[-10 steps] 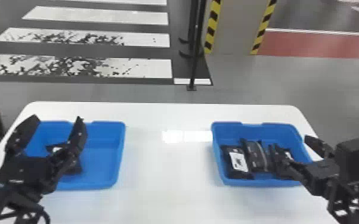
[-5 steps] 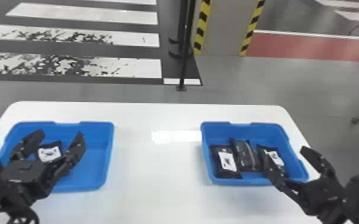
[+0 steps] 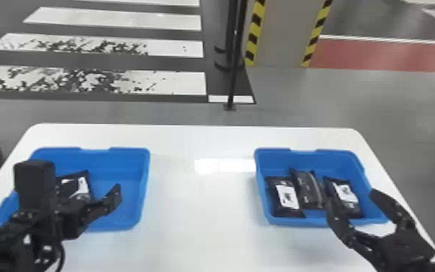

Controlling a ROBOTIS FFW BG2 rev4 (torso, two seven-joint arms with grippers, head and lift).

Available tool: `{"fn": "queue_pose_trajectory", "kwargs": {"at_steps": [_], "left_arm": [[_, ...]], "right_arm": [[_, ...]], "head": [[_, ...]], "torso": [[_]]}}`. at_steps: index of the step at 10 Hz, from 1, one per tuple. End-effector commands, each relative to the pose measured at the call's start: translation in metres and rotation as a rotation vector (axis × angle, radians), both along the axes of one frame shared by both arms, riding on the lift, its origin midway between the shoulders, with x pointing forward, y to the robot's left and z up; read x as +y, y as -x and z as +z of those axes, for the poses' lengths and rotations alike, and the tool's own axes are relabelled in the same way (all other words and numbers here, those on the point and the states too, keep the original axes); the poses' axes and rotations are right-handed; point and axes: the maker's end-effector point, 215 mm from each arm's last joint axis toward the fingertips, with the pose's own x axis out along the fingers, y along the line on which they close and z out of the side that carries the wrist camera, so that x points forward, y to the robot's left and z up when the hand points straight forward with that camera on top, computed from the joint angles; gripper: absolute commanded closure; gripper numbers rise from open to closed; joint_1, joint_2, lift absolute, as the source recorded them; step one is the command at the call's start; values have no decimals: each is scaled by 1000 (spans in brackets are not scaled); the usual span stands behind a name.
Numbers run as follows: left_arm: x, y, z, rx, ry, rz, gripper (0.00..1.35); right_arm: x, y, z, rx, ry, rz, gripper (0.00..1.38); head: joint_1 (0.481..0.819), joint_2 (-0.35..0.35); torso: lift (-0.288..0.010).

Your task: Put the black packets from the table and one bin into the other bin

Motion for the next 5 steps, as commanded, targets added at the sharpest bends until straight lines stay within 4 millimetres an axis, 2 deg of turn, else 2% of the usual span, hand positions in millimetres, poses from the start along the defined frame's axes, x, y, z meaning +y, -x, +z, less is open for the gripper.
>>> {"fn": "queue_pose_trajectory", "kwargs": {"at_steps": [1, 2, 3, 4, 5], "left_arm": [[28, -13, -6, 31, -92, 41, 205], [48, -19, -11, 53, -142, 74, 205], [69, -15, -25, 121, -178, 116, 205], [81, -9, -37, 178, -185, 144, 205], [85, -5, -48, 226, -179, 159, 205]], "right_arm": [[2, 3, 0, 3, -12, 1, 125], [4, 2, 0, 4, -13, 6, 125], [7, 2, -1, 7, -15, 13, 125], [7, 1, 1, 4, -17, 13, 125], [8, 2, -2, 12, -20, 14, 125]], "head": [[695, -82], [695, -57], [695, -26], [695, 7], [695, 21]], "torso": [[-110], [-110], [-110], [-110], [-110]]}}
